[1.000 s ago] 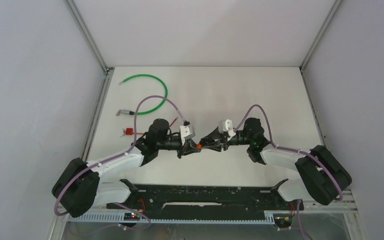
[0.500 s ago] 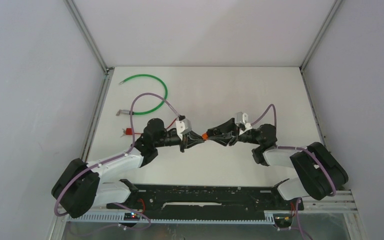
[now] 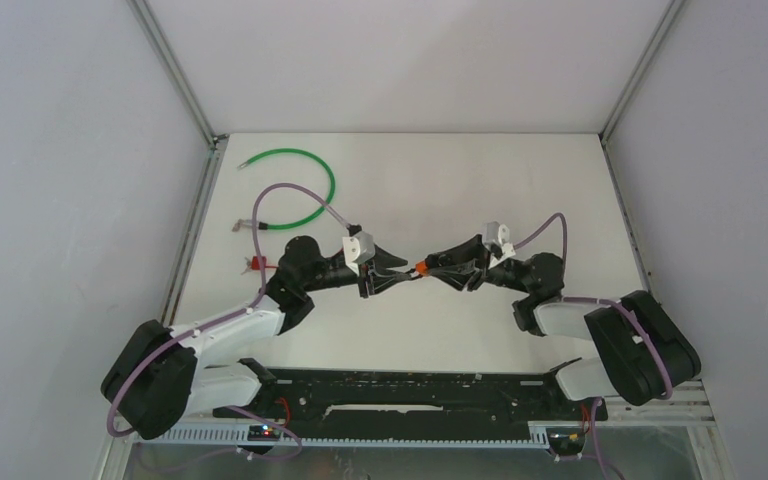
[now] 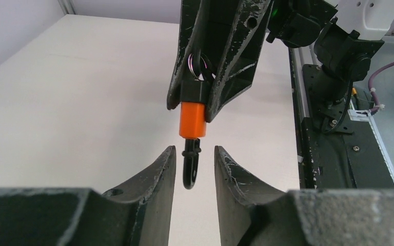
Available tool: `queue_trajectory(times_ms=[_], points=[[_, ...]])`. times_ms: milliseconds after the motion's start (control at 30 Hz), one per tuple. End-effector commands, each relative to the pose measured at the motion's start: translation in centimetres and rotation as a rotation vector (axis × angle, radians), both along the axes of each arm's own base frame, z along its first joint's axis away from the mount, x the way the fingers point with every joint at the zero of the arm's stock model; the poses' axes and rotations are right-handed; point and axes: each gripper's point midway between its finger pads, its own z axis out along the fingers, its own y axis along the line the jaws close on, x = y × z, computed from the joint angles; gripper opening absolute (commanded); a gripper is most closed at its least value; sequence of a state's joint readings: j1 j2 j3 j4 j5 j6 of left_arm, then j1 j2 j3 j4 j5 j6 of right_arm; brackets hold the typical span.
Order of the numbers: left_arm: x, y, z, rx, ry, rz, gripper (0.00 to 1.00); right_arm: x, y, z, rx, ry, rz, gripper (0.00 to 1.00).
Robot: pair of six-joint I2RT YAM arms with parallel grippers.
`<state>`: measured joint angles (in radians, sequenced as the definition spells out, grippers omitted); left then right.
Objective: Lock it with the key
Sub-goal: Lock the lock.
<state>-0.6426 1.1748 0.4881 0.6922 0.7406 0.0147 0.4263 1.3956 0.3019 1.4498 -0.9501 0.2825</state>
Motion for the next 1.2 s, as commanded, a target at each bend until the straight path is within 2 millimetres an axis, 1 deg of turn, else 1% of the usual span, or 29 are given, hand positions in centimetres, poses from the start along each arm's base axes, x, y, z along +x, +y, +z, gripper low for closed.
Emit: queue_trajectory(times_ms=[0, 167, 433, 600, 700, 867, 1000, 1167], points=[[-0.1, 0.0, 1.9, -0.047, -0.024, -0.016, 0.38, 0.9, -0.7, 2.6, 0.074, -0.063, -0.078, 0.0], [-0.1, -0.1, 2.0, -0.047, -0.022, -0.019, 0.4, 1.4, -1.1, 3.2, 0.102, -0.035, -0.114, 0.0], [-0.1, -0.1, 1.9, -0.043, -0.017, -0.025, 0.41, -0.1, -1.6, 5.2, 0.138, -0.078, -0.096, 0.0], [-0.2, -0.2, 1.8, -0.041, -0.014, -0.033, 0.4, -1.1, -1.5, 5.8, 0.141, -0.098, -0.062, 0.0], [-0.3, -0.4, 1.6, -0.031, -0.01, -0.052, 0.34, -2.0, -0.7, 5.7, 0.129, -0.111, -0.012, 0.0], [-0.7, -0.7, 1.4, -0.012, 0.001, -0.095, 0.27, -2.9, 0.3, 5.5, 0.118, -0.116, 0.042, 0.0], [-0.9, -0.7, 1.3, -0.01, 0.003, -0.106, 0.25, -3.3, 0.7, 5.5, 0.117, -0.121, 0.06, 0.0], [-1.0, -0.7, 1.2, -0.008, 0.006, -0.113, 0.24, -3.2, 0.6, 5.7, 0.127, -0.117, 0.051, 0.0]])
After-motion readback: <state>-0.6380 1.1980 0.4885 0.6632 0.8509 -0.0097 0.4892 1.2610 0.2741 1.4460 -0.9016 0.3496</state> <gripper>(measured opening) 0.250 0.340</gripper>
